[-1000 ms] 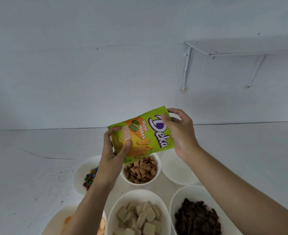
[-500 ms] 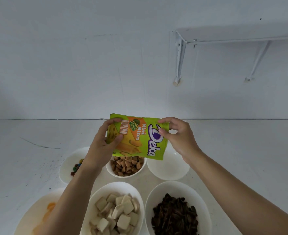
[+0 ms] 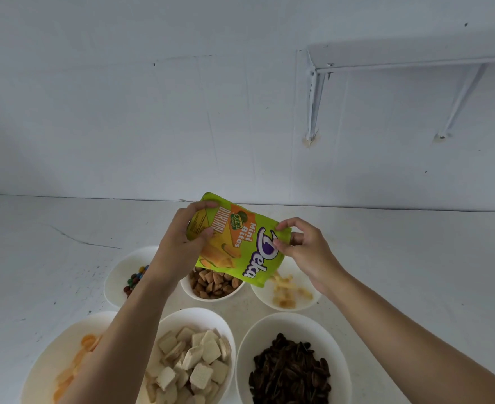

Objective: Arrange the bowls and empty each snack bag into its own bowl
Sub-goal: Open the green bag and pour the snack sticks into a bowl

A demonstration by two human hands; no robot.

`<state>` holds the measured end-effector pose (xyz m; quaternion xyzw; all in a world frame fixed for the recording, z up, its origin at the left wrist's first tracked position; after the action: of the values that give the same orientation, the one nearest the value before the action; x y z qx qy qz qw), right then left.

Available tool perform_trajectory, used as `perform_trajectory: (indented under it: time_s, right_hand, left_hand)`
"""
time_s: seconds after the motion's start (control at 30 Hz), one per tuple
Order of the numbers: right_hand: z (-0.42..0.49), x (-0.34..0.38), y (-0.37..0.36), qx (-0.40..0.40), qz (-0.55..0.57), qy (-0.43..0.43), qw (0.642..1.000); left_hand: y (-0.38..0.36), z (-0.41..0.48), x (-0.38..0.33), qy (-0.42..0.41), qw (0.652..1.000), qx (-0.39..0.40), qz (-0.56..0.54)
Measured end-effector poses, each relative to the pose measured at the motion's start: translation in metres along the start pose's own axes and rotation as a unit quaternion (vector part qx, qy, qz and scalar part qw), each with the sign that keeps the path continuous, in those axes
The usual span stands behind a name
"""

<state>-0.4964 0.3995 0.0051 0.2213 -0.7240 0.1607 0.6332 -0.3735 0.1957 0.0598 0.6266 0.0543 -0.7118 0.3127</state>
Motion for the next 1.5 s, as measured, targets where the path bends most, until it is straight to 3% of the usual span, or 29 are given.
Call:
perform_trajectory:
  time_s: [0.23,0.53,0.8,1.0,1.13,1.33,1.5]
  right_hand:
    - [0.000,0.034,0.000,-0.010,0.020,0.054,0.998]
    - [-0.005,0.076,0.005,-0.011,0.115,0.127,0.985]
    - [0.001,0.016,0.021,-0.063,0.107,0.043,0.991]
    - [-0.002,-0.030,0.030,-0.087,0.077,-0.037,0.993]
    - [0.000,-0.032,0.033,-0.083,0.040,-0.048,0.995]
    - [0.001,-0.013,0.044,-0.125,-0.047,0.012,0.991]
    - [-0.010,0.038,0.039,-0.076,-0.073,0.164,0.981]
  left_hand:
    - [0.015,0.008,-0.038,-0.038,0.998,-0.039,0.013]
    - [0.032,0.018,-0.125,-0.147,0.985,-0.079,0.043]
    - [-0.023,0.016,-0.128,-0.170,0.969,0.002,0.178]
    - [-0.065,0.017,-0.100,-0.160,0.959,0.082,0.219]
    - [-0.069,0.023,-0.097,-0.167,0.958,0.078,0.220]
    - [-0.061,0.033,-0.106,-0.168,0.963,0.069,0.200]
    - [-0.068,0.032,-0.118,-0.199,0.952,0.106,0.207]
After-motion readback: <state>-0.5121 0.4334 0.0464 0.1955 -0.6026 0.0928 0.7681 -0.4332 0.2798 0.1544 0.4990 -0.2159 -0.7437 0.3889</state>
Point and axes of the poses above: each hand's wrist, its own z-axis towards the middle knuckle, its own y-axis out of the back of the hand, x = y × z, the point moved 9 cm from there along z, towards the middle knuckle, and after that the axes turned 3 degrees about -y, right-handed, at the moved point
